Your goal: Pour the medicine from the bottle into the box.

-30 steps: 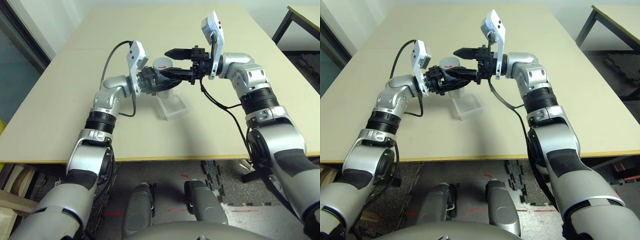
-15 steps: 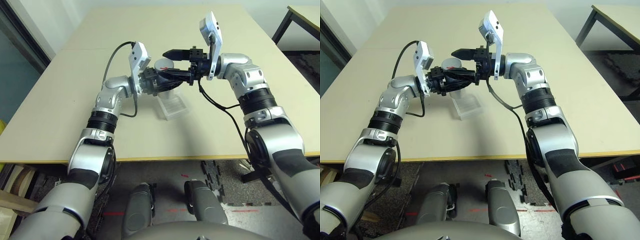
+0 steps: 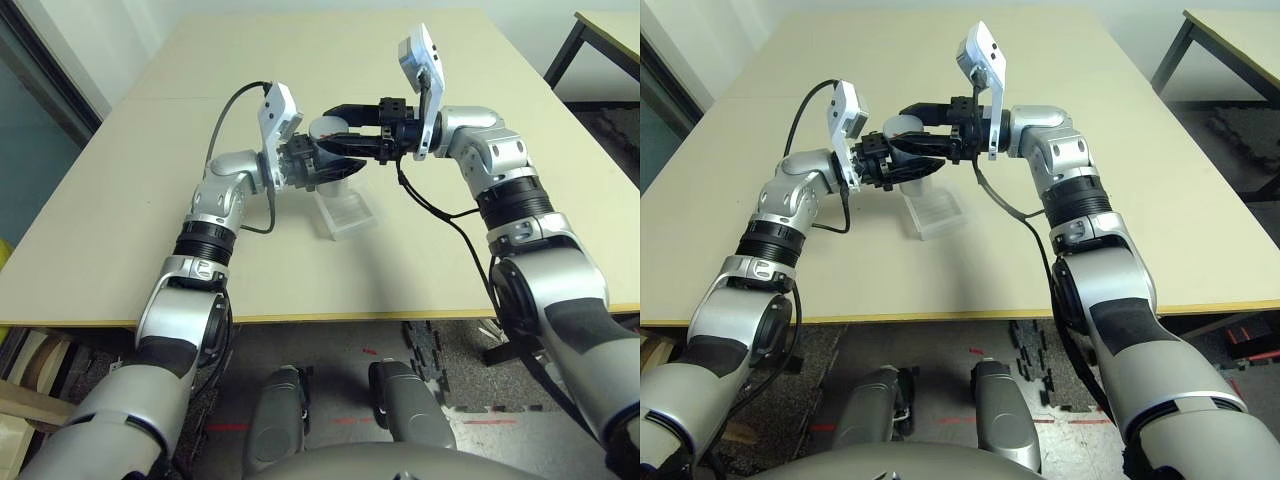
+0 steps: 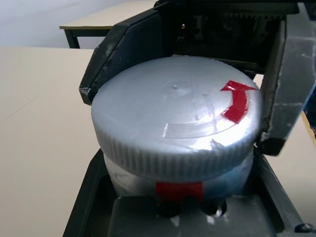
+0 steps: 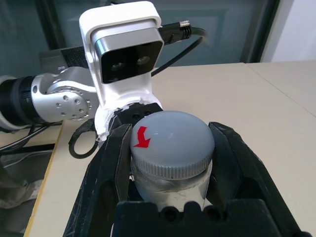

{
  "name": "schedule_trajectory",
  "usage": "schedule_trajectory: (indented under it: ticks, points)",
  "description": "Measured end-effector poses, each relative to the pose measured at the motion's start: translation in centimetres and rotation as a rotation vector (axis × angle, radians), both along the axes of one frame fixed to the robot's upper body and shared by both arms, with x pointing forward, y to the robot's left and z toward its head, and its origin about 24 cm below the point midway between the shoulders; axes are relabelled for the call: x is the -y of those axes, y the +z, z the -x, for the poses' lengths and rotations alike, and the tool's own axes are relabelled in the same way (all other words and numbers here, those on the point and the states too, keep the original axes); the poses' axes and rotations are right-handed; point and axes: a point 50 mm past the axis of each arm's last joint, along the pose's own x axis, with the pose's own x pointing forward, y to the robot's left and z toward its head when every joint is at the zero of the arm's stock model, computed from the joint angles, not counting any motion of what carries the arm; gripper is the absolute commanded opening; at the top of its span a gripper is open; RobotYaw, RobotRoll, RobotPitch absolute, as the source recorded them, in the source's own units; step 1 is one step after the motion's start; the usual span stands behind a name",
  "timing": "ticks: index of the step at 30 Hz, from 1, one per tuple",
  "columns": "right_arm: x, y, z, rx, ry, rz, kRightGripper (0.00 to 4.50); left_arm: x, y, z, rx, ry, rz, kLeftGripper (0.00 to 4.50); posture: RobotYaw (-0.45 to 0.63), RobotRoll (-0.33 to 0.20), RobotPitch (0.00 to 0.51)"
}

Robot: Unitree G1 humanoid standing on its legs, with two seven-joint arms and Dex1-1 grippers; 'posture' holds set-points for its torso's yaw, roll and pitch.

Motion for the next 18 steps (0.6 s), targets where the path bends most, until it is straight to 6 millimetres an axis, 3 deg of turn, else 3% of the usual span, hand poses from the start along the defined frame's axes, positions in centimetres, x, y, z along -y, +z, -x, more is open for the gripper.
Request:
schedule_trajectory:
  ticks: [16, 18]
  points:
    - [1.5, -0.6, 0.3, 0.004, 0.158, -0.044, 2.57, 1.5, 0.1, 0.7, 0.022, -0.116, -0.006, 2.67, -0.22, 0.000, 0.084]
    - [1.4, -0.6, 0.2, 0.000, 0.165, -0.052, 3.30, 1.5, 0.1, 0.7, 0.019, -0.115, -0.004, 2.67, -0.22, 0.000, 0.084]
